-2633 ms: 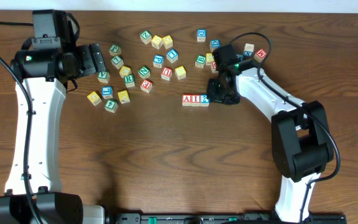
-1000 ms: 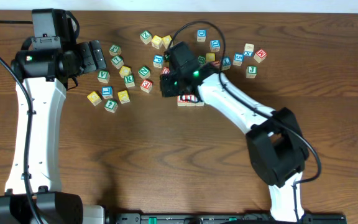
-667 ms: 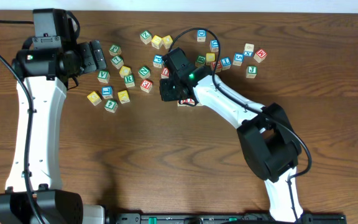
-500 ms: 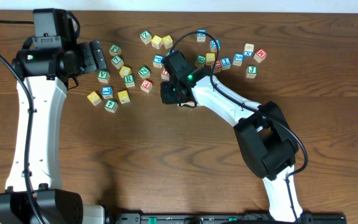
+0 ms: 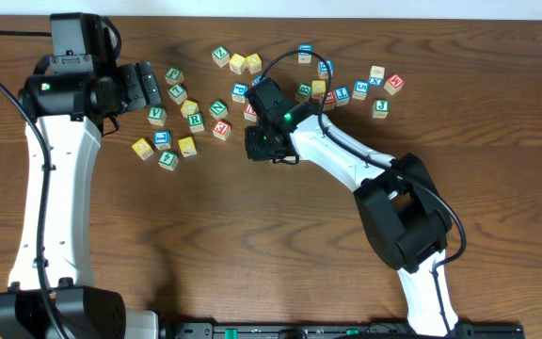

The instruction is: Spell out AI2

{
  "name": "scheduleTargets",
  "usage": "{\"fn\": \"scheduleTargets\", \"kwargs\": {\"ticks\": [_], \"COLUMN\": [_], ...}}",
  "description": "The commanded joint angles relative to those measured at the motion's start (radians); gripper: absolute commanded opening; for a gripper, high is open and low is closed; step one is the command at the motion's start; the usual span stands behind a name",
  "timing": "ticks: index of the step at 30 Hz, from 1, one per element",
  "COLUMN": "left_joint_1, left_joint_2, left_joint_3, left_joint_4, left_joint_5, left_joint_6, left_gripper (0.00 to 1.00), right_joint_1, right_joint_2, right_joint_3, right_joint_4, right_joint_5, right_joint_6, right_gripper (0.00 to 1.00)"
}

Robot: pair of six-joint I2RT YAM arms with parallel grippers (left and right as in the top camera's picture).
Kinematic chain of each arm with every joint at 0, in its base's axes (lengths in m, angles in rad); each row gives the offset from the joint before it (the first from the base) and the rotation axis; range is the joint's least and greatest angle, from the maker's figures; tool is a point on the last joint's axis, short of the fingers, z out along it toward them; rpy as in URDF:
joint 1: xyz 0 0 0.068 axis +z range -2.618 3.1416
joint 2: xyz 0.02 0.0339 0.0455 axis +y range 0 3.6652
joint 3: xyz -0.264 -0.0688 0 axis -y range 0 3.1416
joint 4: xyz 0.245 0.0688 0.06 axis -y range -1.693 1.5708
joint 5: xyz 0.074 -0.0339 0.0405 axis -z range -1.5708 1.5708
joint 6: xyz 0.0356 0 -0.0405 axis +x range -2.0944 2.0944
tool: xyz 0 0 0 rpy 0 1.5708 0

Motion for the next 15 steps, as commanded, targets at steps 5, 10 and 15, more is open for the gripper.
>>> {"fn": "scheduleTargets", "kwargs": {"ticks": [5, 10, 15], "left_joint_1": [0.002, 0.002, 0.002], "left_joint_2": [0.007, 0.007, 0.007], "left_joint_3": [-0.008, -0.008, -0.008], "left_joint_4": [-0.003, -0.003, -0.003], "left_joint_5": [-0.002, -0.002, -0.002], "left_joint_6": [-0.01, -0.01, -0.01], "left_gripper": [0.98, 0.98, 0.98], "right_joint_1": [-0.011, -0.014, -0.019], "right_joint_2": [0.005, 0.005, 0.005], "right_joint_3": [0.016, 0.016, 0.016], "right_joint_4": [-0.021, -0.023, -0.004], "right_joint_5": [0.019, 0.028, 0.059], "right_joint_6": [0.027, 0.031, 0.057], "right_gripper": [0.21, 0.21, 0.22]}}
